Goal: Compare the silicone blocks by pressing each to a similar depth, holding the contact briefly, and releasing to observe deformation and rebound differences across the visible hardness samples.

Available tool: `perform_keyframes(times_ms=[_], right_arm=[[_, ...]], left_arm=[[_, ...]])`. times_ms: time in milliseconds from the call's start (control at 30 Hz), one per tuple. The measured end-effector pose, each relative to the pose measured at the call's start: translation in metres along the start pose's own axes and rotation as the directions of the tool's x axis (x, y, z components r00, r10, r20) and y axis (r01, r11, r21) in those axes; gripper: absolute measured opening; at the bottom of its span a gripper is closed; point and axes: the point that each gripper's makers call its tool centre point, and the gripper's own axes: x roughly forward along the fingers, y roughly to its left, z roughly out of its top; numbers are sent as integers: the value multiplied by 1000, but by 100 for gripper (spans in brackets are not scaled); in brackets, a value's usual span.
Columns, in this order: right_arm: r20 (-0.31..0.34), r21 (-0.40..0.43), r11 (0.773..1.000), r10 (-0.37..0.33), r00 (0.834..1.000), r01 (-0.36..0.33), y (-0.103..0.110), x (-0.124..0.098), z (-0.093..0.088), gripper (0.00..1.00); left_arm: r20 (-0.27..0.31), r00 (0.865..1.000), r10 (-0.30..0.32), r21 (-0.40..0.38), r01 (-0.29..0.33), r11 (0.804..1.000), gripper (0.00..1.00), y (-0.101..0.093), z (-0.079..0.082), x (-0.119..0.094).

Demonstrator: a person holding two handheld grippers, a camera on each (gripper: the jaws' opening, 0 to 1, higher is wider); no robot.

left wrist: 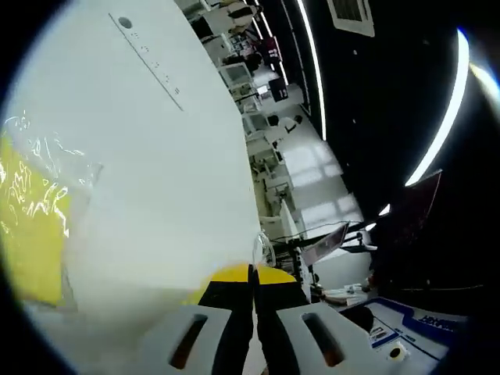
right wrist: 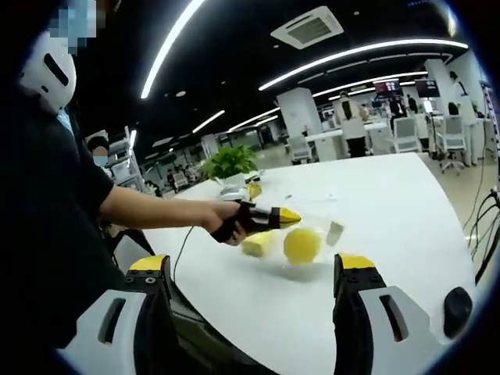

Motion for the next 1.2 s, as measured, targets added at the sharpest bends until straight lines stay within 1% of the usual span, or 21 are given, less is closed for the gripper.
perform_keyframes(times_ms=[67, 133, 167, 200, 233, 333, 400, 500, 567, 600, 667, 700, 733, 767, 833, 900, 967, 1067, 1133, 1167, 1200], right_arm=[[-11, 9, 1000, -10, 1000, 11, -1, 1, -8, 78], [-19, 23, 1000, -16, 1000, 16, -2, 1, -15, 77], [-37, 25, 999, -23, 999, 24, -3, 2, -22, 77], [-75, -8, 999, -39, 996, 38, -4, 1, -32, 77], [-86, -13, 999, -47, 995, 46, -4, 2, -36, 76], [-84, 26, 999, -35, 996, 37, 3, 5, -46, 76], [-116, 45, 998, -37, 993, 43, 6, 7, -56, 74], [-144, 4, 999, -42, 989, 43, 9, 8, -63, 74], [-148, 3, 999, -39, 988, 40, 11, 9, -63, 74], [-149, 5, 999, -38, 988, 39, 11, 9, -63, 74], [-149, 1, 999, -46, 988, 46, 10, 9, -63, 73], [-154, -2, 999, -48, 987, 48, 10, 9, -64, 73], [-160, -4, 999, -48, 986, 48, 11, 9, -65, 72], [-169, -11, 999, -51, 984, 49, 11, 9, -66, 72], [-174, -18, 998, -55, 983, 53, 11, 8, -66, 72], [-174, -13, 998, -66, 983, 65, 9, 6, -67, 72], [-173, -3, 997, -79, 982, 80, 6, 5, -69, 71], [-186, 3, 995, -98, 978, 100, 1, 5, -75, 70], [-190, 2, 995, -99, 977, 101, 1, 6, -77, 70], [-195, 2, 995, -99, 976, 102, 1, 7, -78, 70], [-198, 3, 995, -99, 975, 102, 2, 7, -79, 70]], left_arm=[[-2, 1000, 14, 5, -14, 1000, 0, 3, 3, 2], [-12, 999, 34, 39, -33, 999, 0, 7, 5, 3], [-13, 999, 41, 49, -41, 998, 0, 8, 6, 4], [-17, 998, 52, 65, -51, 997, 0, 10, 7, 4], [-19, 998, 66, 77, -64, 995, 0, 13, 7, 5], [-30, 995, 96, 123, -91, 988, 0, 20, 9, 7], [-23, 994, 107, 119, -104, 987, 0, 25, 11, 8], [-30, 991, 130, 130, -125, 984, 0, 33, 12, 10], [-35, 981, 193, 183, -184, 966, 0, 46, 12, 10], [-38, 977, 210, 213, -198, 957, 0, 50, 12, 10], [-52, 970, 237, 279, -214, 936, 0, 55, 11, 12], [-61, 966, 252, 319, -220, 922, 0, 58, 11, 14], [-59, 965, 257, 338, -223, 914, 0, 60, 12, 15], [-53, 963, 263, 350, -228, 908, 0, 63, 13, 16], [-51, 959, 279, 337, -246, 909, 0, 67, 14, 15], [-56, 956, 289, 370, -249, 895, 0, 70, 14, 15], [-61, 951, 303, 385, -258, 886, 0, 74, 14, 14], [-64, 950, 305, 386, -258, 886, 1, 75, 14, 13], [-77, 951, 298, 403, -243, 882, 3, 74, 14, 13], [-90, 949, 303, 432, -237, 870, 4, 74, 14, 11], [-95, 946, 310, 474, -231, 850, 4, 74, 16, 10]])
